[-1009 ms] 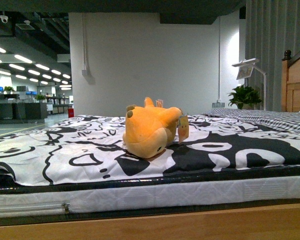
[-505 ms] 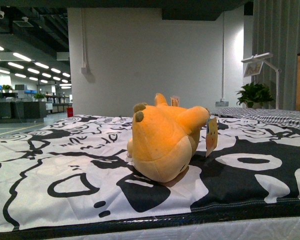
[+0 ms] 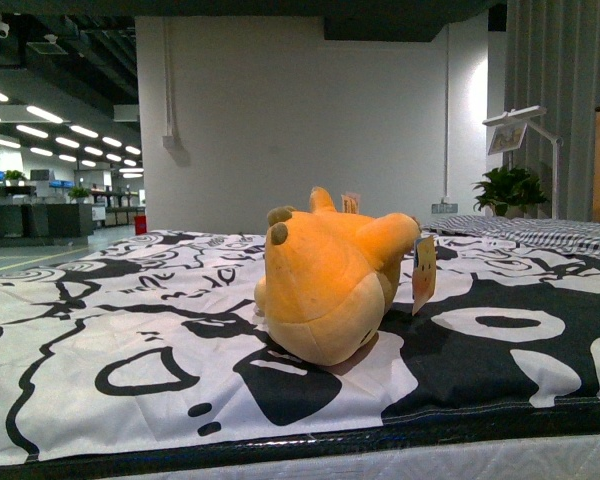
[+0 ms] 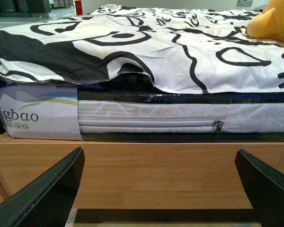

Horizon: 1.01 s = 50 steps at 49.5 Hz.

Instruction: Put away toys

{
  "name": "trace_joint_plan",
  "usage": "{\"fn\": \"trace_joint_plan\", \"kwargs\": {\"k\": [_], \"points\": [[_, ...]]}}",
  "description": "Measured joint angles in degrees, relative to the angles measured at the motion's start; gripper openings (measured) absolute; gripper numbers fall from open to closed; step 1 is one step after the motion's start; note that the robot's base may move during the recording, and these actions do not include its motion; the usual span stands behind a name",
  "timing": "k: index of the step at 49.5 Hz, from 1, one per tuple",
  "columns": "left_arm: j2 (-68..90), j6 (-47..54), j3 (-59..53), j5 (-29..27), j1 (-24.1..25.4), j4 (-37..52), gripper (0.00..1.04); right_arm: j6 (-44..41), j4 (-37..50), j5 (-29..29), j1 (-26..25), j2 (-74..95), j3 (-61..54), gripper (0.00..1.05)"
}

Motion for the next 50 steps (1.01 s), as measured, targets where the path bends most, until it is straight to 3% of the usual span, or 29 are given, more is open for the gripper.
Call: {"fn": "trace_joint_plan", "kwargs": {"k": [20,35,50], "points": [[0.00,0.00,0.00,0.00,0.00,0.00,0.99,-5.27,-5.25,18.64,20.31,22.64,29.57,0.98],[0.00,0.00,0.00,0.00,0.00,0.00,0.99,-9.64,-10.05,27.08,28.30,34.21,43.30,0.98],[0.00,0.00,0.00,0.00,0.00,0.00,0.99,-14.91,-10.91,33.55,32.59,42.07,50.49,0.98]]}}
